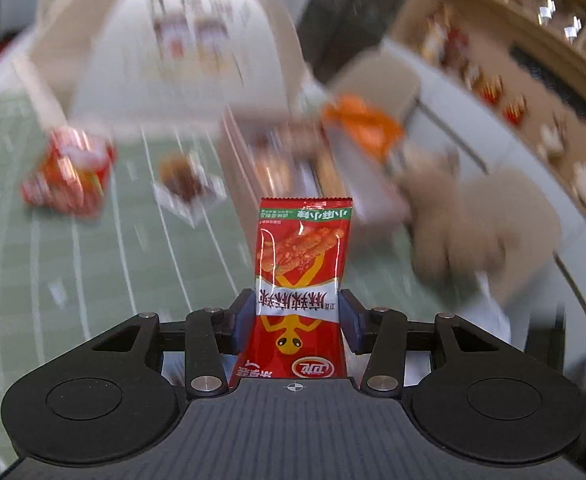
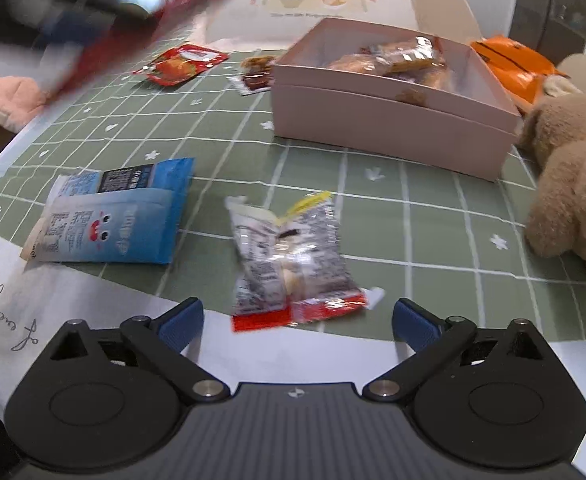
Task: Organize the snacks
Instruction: 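Grasp the red spicy-strip packet with the left tool and lift it, then close the right tool on the clear snack packet and lift it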
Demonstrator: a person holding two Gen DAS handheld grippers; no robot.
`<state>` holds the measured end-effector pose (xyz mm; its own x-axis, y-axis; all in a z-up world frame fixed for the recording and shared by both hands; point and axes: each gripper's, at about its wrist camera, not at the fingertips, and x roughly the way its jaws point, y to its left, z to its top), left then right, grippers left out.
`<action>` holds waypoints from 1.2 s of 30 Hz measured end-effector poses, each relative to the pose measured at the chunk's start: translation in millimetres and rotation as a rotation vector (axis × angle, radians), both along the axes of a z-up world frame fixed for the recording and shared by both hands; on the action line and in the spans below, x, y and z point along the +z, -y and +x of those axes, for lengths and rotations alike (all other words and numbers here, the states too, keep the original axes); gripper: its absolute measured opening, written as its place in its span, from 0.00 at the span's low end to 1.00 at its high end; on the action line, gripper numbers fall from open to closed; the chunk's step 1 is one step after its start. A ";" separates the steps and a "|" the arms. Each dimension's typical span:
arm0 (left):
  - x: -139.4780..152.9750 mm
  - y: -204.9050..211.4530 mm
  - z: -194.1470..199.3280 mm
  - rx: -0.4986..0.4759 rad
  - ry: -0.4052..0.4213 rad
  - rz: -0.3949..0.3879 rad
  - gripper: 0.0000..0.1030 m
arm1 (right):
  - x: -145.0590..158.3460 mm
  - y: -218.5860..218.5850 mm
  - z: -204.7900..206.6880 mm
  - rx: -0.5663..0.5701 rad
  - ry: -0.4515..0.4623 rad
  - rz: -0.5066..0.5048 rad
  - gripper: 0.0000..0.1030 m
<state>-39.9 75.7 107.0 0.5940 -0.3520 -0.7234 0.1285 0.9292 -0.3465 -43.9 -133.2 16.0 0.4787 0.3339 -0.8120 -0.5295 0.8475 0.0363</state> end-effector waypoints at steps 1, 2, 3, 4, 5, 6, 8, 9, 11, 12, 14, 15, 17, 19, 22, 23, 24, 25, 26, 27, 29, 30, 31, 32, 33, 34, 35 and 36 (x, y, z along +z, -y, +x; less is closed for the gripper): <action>-9.6 5.5 -5.7 -0.026 -0.037 0.001 0.49 | 1.5 4.8 1.6 -0.020 0.001 0.001 0.96; -19.3 10.5 -11.6 -0.047 -0.078 0.001 0.49 | 2.5 9.5 3.8 -0.043 0.006 -0.005 0.96; -27.9 13.9 -16.2 -0.066 -0.117 -0.002 0.49 | 3.1 13.9 6.3 -0.064 0.014 -0.016 0.96; -34.7 17.4 -20.6 -0.081 -0.150 -0.002 0.49 | 3.5 17.5 9.2 -0.082 0.021 -0.027 0.96; -40.8 19.6 -23.9 -0.093 -0.177 0.002 0.49 | 3.8 20.5 12.3 -0.101 0.028 -0.039 0.96; -45.4 21.0 -26.5 -0.103 -0.198 0.011 0.49 | 3.9 23.4 16.2 -0.121 0.032 -0.049 0.96; -52.6 19.6 -30.1 -0.113 -0.224 0.018 0.49 | 4.2 27.1 22.0 -0.136 0.022 -0.043 0.96; -56.2 17.7 -29.6 -0.111 -0.237 0.018 0.49 | 5.0 27.5 24.1 -0.137 0.015 -0.034 0.96; -63.9 10.5 -27.6 -0.085 -0.253 0.011 0.49 | 6.6 25.0 25.4 -0.124 0.009 -0.015 0.96; -66.3 7.7 -24.8 -0.067 -0.252 0.013 0.49 | 7.3 22.2 25.3 -0.107 0.005 -0.008 0.96; -69.5 2.1 -23.6 -0.017 -0.236 0.044 0.49 | 7.2 14.1 24.3 -0.080 -0.005 -0.001 0.96; -68.9 -1.6 -22.2 0.013 -0.219 0.062 0.49 | 7.3 10.5 24.5 -0.067 -0.015 0.005 0.96; -67.6 -6.0 -19.5 0.071 -0.199 0.081 0.49 | 8.8 3.6 23.8 -0.055 -0.020 0.019 0.96; -67.4 -5.9 -19.0 0.107 -0.199 0.073 0.49 | 12.5 -1.9 23.2 -0.052 -0.004 0.032 0.96; -69.4 4.8 -16.8 0.082 -0.197 0.099 0.50 | 15.8 -9.3 26.6 -0.044 0.022 0.025 0.96; -69.8 10.5 -17.3 0.065 -0.191 0.122 0.50 | 15.4 -12.2 29.5 -0.044 0.026 0.015 0.96; -71.1 16.7 -17.3 0.052 -0.187 0.142 0.51 | 14.6 -14.0 32.8 -0.051 0.026 0.009 0.95; -71.9 21.7 -17.4 0.040 -0.183 0.158 0.51 | 13.2 -14.2 36.5 -0.065 0.024 0.002 0.90; -72.2 26.1 -17.6 0.028 -0.181 0.173 0.51 | 12.2 -14.2 39.5 -0.074 0.021 -0.003 0.86; -72.1 28.8 -19.6 0.022 -0.178 0.182 0.52 | 11.6 -13.4 41.3 -0.087 0.022 -0.012 0.83; -73.0 33.5 -20.6 0.015 -0.179 0.194 0.54 | 10.0 -8.3 40.8 -0.106 0.020 -0.028 0.75; -74.0 35.4 -20.4 0.013 -0.179 0.196 0.56 | 8.7 -3.6 40.3 -0.115 0.012 -0.027 0.75; -74.1 37.2 -20.6 0.013 -0.175 0.202 0.57 | 6.8 1.6 40.6 -0.124 0.003 -0.022 0.75; -73.8 39.3 -20.6 0.014 -0.174 0.211 0.57 | 5.6 7.2 39.3 -0.135 -0.010 -0.014 0.75; -73.7 41.4 -20.2 0.013 -0.175 0.222 0.58 | 4.8 12.7 37.2 -0.145 -0.016 -0.006 0.75; -73.3 43.2 -19.5 0.009 -0.174 0.230 0.59 | 4.6 18.0 34.1 -0.152 -0.019 -0.003 0.76; -73.3 45.5 -18.9 0.004 -0.172 0.240 0.60 | 4.6 21.6 31.1 -0.155 -0.020 -0.002 0.76; -73.2 47.4 -18.0 -0.001 -0.169 0.249 0.60 | 4.5 24.8 27.8 -0.157 -0.018 -0.004 0.76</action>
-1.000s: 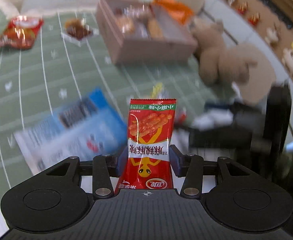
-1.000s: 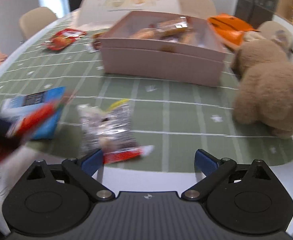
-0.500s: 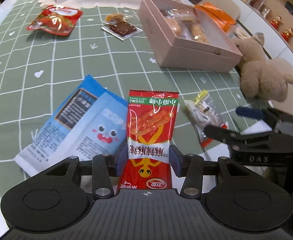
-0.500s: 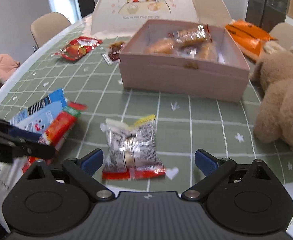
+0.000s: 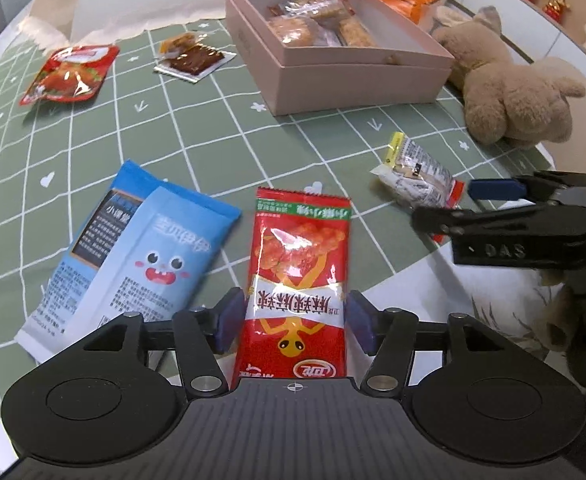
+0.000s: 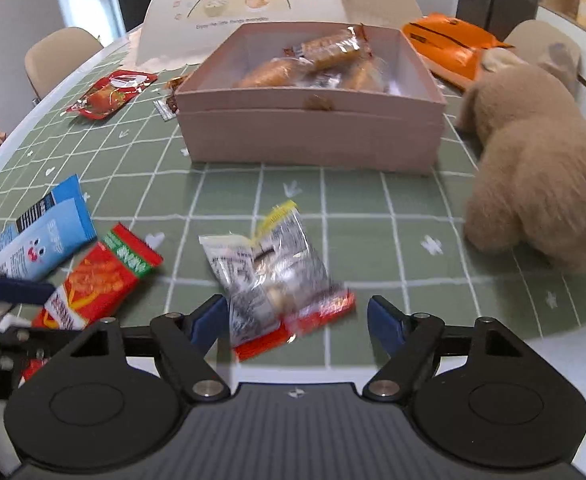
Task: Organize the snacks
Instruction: 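Close the right tool on the clear snack packet and lift it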
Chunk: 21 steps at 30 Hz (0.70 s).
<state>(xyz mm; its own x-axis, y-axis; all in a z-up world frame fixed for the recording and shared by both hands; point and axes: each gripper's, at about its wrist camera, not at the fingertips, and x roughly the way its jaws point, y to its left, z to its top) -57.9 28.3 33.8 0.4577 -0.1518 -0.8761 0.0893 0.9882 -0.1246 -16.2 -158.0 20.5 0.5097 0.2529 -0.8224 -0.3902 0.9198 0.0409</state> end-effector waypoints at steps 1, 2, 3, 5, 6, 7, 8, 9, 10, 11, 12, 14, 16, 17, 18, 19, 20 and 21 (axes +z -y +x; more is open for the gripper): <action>-0.4 1.8 1.0 -0.004 0.003 0.009 0.60 | 0.0 2.3 -3.4 0.000 0.001 -0.002 0.76; -0.8 3.3 2.2 -0.005 0.007 0.017 0.60 | 0.0 4.2 -5.6 0.001 0.002 -0.002 0.77; -1.2 4.5 3.9 -0.004 0.010 0.023 0.60 | 0.0 5.4 -7.6 0.004 0.003 -0.001 0.77; -1.6 7.3 6.9 -0.002 0.011 0.036 0.60 | 0.4 6.5 -8.7 0.004 0.002 0.005 0.77; -1.7 8.6 8.0 -0.003 0.008 0.043 0.61 | 1.1 6.7 -8.3 0.004 0.002 0.010 0.77; -2.0 9.9 8.5 -0.005 0.006 0.050 0.61 | 2.6 6.2 -7.4 0.005 0.006 0.015 0.77; -2.4 11.0 8.5 -0.008 0.006 0.057 0.61 | 4.7 4.4 -7.0 0.010 0.020 0.014 0.77; -2.7 11.9 7.6 -0.012 0.009 0.062 0.61 | 7.1 1.4 -6.8 0.022 0.039 0.012 0.78; -2.9 12.0 6.5 -0.013 0.012 0.064 0.61 | 9.4 -1.6 -6.8 0.041 0.057 0.010 0.81; -3.2 11.8 5.3 -0.012 0.015 0.063 0.61 | 11.0 -5.2 -6.6 0.069 0.073 0.010 0.82; -3.2 11.3 4.3 -0.010 0.016 0.061 0.61 | 11.9 -8.5 -5.5 0.095 0.082 0.008 0.82; -3.4 10.5 2.5 -0.009 0.017 0.057 0.61 | 10.9 -16.4 0.7 0.128 0.089 -0.012 0.82; -3.4 8.9 0.9 -0.005 0.018 0.048 0.61 | 7.7 -20.6 9.5 0.130 0.085 -0.026 0.82; -3.3 8.2 0.1 -0.002 0.018 0.043 0.61 | 5.9 -21.0 13.9 0.123 0.077 -0.028 0.82; -3.3 7.4 -0.3 -0.001 0.018 0.040 0.61 | 4.1 -20.8 17.8 0.117 0.065 -0.030 0.82; -3.2 7.1 -1.0 0.001 0.019 0.038 0.61 | 2.5 -20.2 20.5 0.113 0.052 -0.025 0.82; -3.2 7.1 -1.4 0.002 0.020 0.037 0.61 | 1.5 -19.7 21.2 0.115 0.041 -0.018 0.82; -3.2 7.4 -2.0 0.004 0.022 0.037 0.61 | 1.2 -20.0 20.6 0.122 0.023 -0.011 0.82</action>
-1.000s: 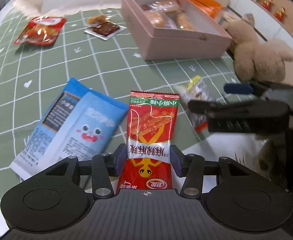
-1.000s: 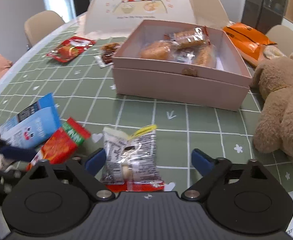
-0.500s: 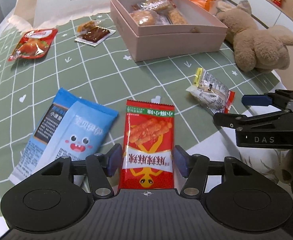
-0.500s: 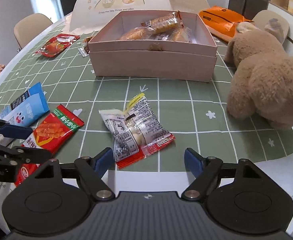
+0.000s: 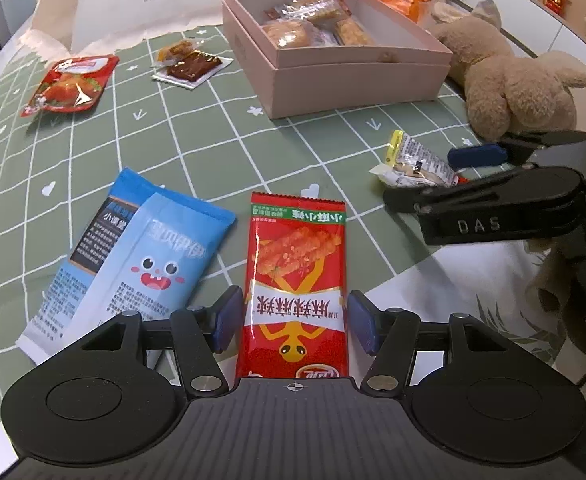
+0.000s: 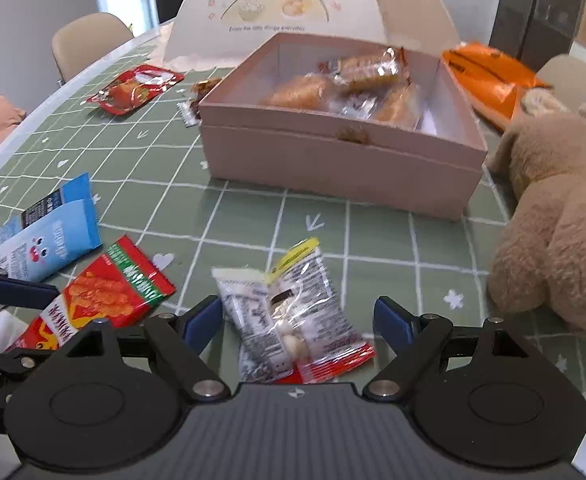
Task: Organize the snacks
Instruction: 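Close the right tool on the clear snack packet and lift it, then carry the spicy-strip and clear packets into the pink box and release both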
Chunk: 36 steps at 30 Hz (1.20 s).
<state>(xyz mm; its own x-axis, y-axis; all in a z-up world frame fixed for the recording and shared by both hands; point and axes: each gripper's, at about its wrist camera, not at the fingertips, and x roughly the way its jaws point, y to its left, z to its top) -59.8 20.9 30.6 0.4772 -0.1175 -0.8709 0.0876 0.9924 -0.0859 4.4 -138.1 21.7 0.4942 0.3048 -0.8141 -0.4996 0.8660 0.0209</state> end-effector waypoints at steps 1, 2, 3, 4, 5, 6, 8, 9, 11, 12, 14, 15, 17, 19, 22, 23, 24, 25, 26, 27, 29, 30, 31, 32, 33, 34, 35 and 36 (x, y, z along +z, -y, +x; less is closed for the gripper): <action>-0.1 0.3 -0.4 0.002 0.001 0.001 0.61 | 0.0 -0.2 -2.8 0.011 -0.018 0.006 0.82; 0.0 0.8 -0.6 0.004 0.003 0.003 0.61 | 0.7 -1.1 -5.9 0.028 -0.042 0.016 0.82; -0.1 1.2 -0.6 0.004 0.004 0.006 0.61 | 1.4 -2.2 -9.6 0.045 -0.059 0.025 0.82; 0.0 1.7 -0.8 0.004 0.006 0.009 0.61 | 2.7 -3.6 -13.8 0.067 -0.072 0.035 0.82; -0.1 2.4 -1.0 0.004 0.007 0.013 0.61 | 4.1 -5.0 -16.8 0.078 -0.076 0.041 0.82; -0.2 2.8 -1.1 0.002 0.007 0.016 0.62 | 5.6 -5.9 -19.3 0.081 -0.073 0.044 0.82; -0.5 4.2 -1.2 -0.001 0.009 0.018 0.64 | 7.5 -7.7 -19.3 0.062 -0.063 0.045 0.82; -0.7 5.2 -1.4 -0.001 0.010 0.020 0.65 | 7.4 -7.6 -16.1 0.040 -0.059 0.045 0.82; -1.2 6.8 -1.9 -0.003 0.012 0.025 0.66 | 5.4 -6.5 -7.6 -0.003 -0.063 0.042 0.82; -1.3 7.4 -2.3 -0.003 0.014 0.028 0.66 | 3.5 -6.9 -2.3 -0.028 -0.075 0.040 0.82; -1.5 7.8 -2.8 -0.004 0.016 0.030 0.67 | 3.1 -6.8 5.1 -0.073 -0.080 0.051 0.82; -1.5 7.9 -2.9 -0.004 0.017 0.031 0.67 | 3.5 -7.5 7.4 -0.084 -0.084 0.058 0.82; -1.7 7.3 -2.7 -0.005 0.018 0.033 0.67 | 3.4 -10.4 8.7 -0.093 -0.081 0.059 0.70; -1.7 7.4 -2.7 -0.005 0.018 0.033 0.67 | 4.2 -15.9 5.5 -0.077 -0.056 0.020 0.53; -1.6 7.1 -2.9 0.000 0.018 0.029 0.67 | 10.3 -14.3 -1.3 -0.059 -0.042 0.002 0.50; -1.5 6.8 -2.8 0.005 0.017 0.026 0.67 | 13.3 -10.3 -5.4 -0.060 -0.041 0.012 0.50; -1.4 6.9 -2.4 0.005 0.016 0.027 0.67 | 16.0 -6.2 -9.4 -0.061 -0.038 0.020 0.50; -1.3 7.5 -1.7 0.001 0.012 0.033 0.67 | 18.7 -1.2 -13.5 -0.066 -0.036 0.024 0.50; -1.3 9.5 -1.0 -0.008 0.008 0.046 0.67 | 20.4 3.4 -17.3 -0.072 -0.033 0.023 0.50; -1.6 12.2 -0.3 -0.019 0.005 0.063 0.68 | 21.6 8.5 -21.6 -0.080 -0.028 0.017 0.50; -3.6 17.7 1.0 -0.039 0.008 0.094 0.72 | 22.5 15.5 -26.3 -0.098 -0.021 -0.001 0.50; -5.1 20.5 2.1 -0.050 0.007 0.103 0.78 | 23.2 18.7 -28.6 -0.107 -0.019 -0.006 0.50; -6.4 23.5 3.9 -0.060 0.001 0.106 0.85 | 24.3 21.9 -31.2 -0.116 -0.015 -0.007 0.50; -7.8 27.4 6.7 -0.075 -0.014 0.111 0.88 | 25.3 23.6 -32.9 -0.122 -0.010 -0.008 0.50; -8.5 29.7 8.6 -0.080 -0.023 0.117 0.91 | 27.2 24.7 -34.3 -0.127 -0.002 -0.010 0.50; -8.5 30.3 10.7 -0.079 -0.029 0.118 0.90 | 29.8 25.7 -35.9 -0.129 0.009 -0.012 0.50; -8.1 29.9 12.2 -0.080 -0.028 0.118 0.88 | 32.1 26.3 -37.3 -0.130 0.021 -0.013 0.50; -6.6 28.7 12.7 -0.078 -0.016 0.118 0.76 | 34.9 26.6 -38.4 -0.129 0.032 -0.013 0.50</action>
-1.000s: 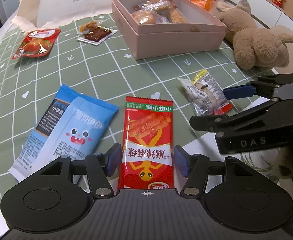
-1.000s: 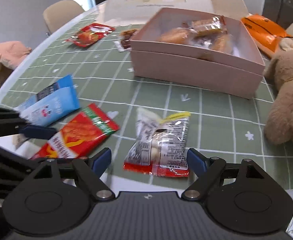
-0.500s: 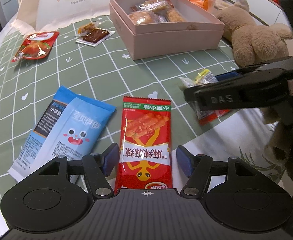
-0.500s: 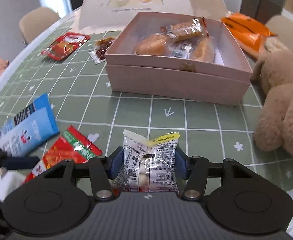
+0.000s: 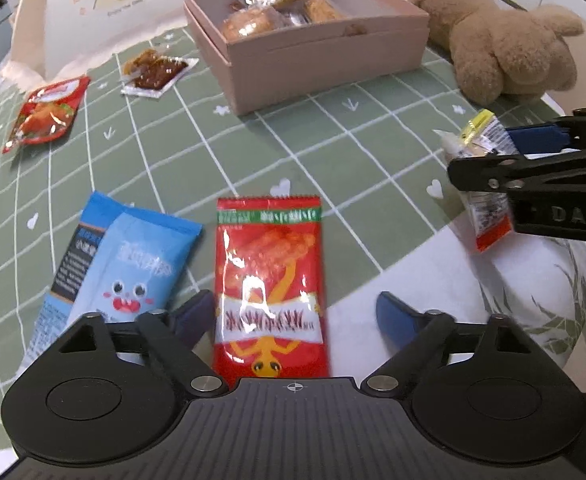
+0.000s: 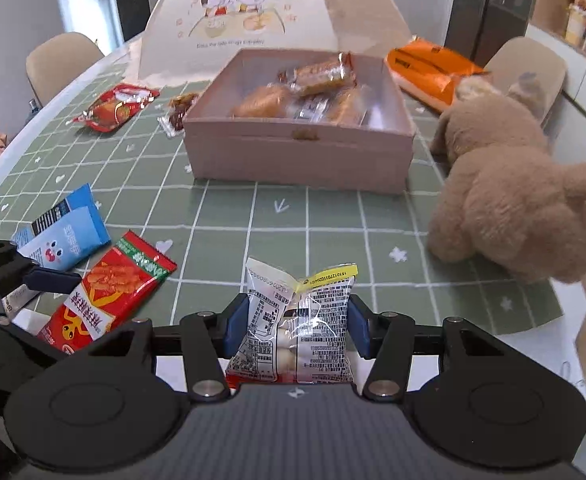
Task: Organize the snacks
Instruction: 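Carry the spicy-strip and clear packets into the pink box and release both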
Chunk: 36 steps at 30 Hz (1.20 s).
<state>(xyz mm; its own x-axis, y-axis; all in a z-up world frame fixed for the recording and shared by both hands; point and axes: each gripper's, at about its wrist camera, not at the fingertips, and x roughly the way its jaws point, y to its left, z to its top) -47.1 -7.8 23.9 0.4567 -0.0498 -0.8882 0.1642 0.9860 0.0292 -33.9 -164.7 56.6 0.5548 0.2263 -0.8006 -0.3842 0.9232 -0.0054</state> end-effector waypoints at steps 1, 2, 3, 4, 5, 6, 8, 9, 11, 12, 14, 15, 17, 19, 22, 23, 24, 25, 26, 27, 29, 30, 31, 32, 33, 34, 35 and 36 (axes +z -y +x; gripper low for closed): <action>2.9 -2.3 -0.2 0.005 0.019 -0.002 0.54 | 3.5 1.0 -0.9 0.001 0.012 -0.002 0.50; 6.5 -6.3 0.9 0.003 0.027 -0.021 0.52 | 6.6 1.9 -1.6 0.001 0.023 -0.003 0.50; 8.7 -10.9 2.8 0.008 0.024 -0.049 0.52 | 9.2 3.3 -1.5 0.000 0.032 -0.004 0.50; 11.3 -16.3 3.5 0.019 0.031 -0.078 0.51 | 12.2 5.3 -1.8 -0.004 0.041 -0.005 0.50; 15.5 -20.6 3.7 0.030 0.043 -0.100 0.51 | 13.9 7.1 -1.6 -0.010 0.047 -0.007 0.50; 23.1 -23.7 4.2 0.033 0.058 -0.117 0.51 | 15.0 8.8 -1.1 -0.018 0.050 -0.010 0.50; 49.6 -26.2 6.8 0.021 0.119 -0.163 0.50 | 16.0 13.8 1.2 -0.038 0.051 -0.015 0.50; 71.9 -26.9 9.8 0.006 0.175 -0.190 0.50 | 16.1 16.3 2.6 -0.045 0.048 -0.015 0.50; 119.1 -27.2 17.4 -0.022 0.308 -0.223 0.50 | 17.8 20.4 5.5 -0.060 0.042 -0.015 0.50; 143.0 -27.1 22.4 -0.033 0.386 -0.232 0.51 | 19.5 23.0 6.4 -0.066 0.042 -0.010 0.50; 182.2 -26.3 37.2 -0.043 0.512 -0.239 0.51 | 25.6 27.6 9.6 -0.079 0.040 0.020 0.50; 198.1 -24.4 47.7 -0.047 0.565 -0.237 0.51 | 29.0 29.7 11.2 -0.085 0.041 0.035 0.50; 218.6 -20.6 67.8 -0.045 0.675 -0.255 0.53 | 36.0 31.2 13.2 -0.101 0.055 0.051 0.50; 222.1 -19.1 94.6 -0.053 0.733 -0.341 0.59 | 42.3 31.9 15.6 -0.108 0.069 0.060 0.50; 206.3 -24.5 130.4 -0.009 0.626 -0.417 0.53 | 49.7 32.4 16.6 -0.109 0.081 0.070 0.50; 198.2 -29.1 132.1 0.015 0.605 -0.441 0.53 | 51.0 33.1 16.4 -0.108 0.084 0.074 0.50; 191.7 -33.5 129.8 0.027 0.594 -0.461 0.53 | 52.3 34.9 15.3 -0.106 0.086 0.079 0.50; 184.5 -38.4 126.4 0.037 0.579 -0.475 0.53 | 53.3 36.9 14.2 -0.103 0.086 0.084 0.50; 176.6 -43.0 120.8 0.049 0.560 -0.483 0.53 | 54.1 39.2 15.0 -0.103 0.078 0.091 0.50; 166.9 -47.8 114.7 0.064 0.537 -0.488 0.53 | 55.7 41.0 16.7 -0.103 0.070 0.099 0.50; 150.4 -59.0 106.8 0.096 0.481 -0.493 0.53 | 65.8 43.0 22.4 -0.093 0.084 0.116 0.50; 141.5 -65.6 107.6 0.117 0.457 -0.497 0.53 | 75.5 42.5 27.4 -0.087 0.110 0.116 0.50; 133.3 -73.7 101.2 0.144 0.435 -0.502 0.53 | 86.2 41.5 32.3 -0.082 0.141 0.113 0.50; 125.0 -81.5 92.7 0.173 0.412 -0.508 0.53 | 98.7 39.1 38.4 -0.074 0.176 0.110 0.50; 116.3 -88.5 85.2 0.199 0.385 -0.516 0.53 | 112.6 36.2 46.6 -0.060 0.211 0.108 0.50; 107.5 -93.1 78.9 0.222 0.356 -0.522 0.53 | 127.6 32.1 56.8 -0.046 0.245 0.106 0.50; 100.3 -99.1 72.0 0.241 0.335 -0.526 0.53 | 142.5 27.3 68.0 -0.031 0.274 0.106 0.50; 92.8 -104.7 67.4 0.256 0.316 -0.528 0.53 | 156.7 21.3 80.2 -0.014 0.301 0.109 0.50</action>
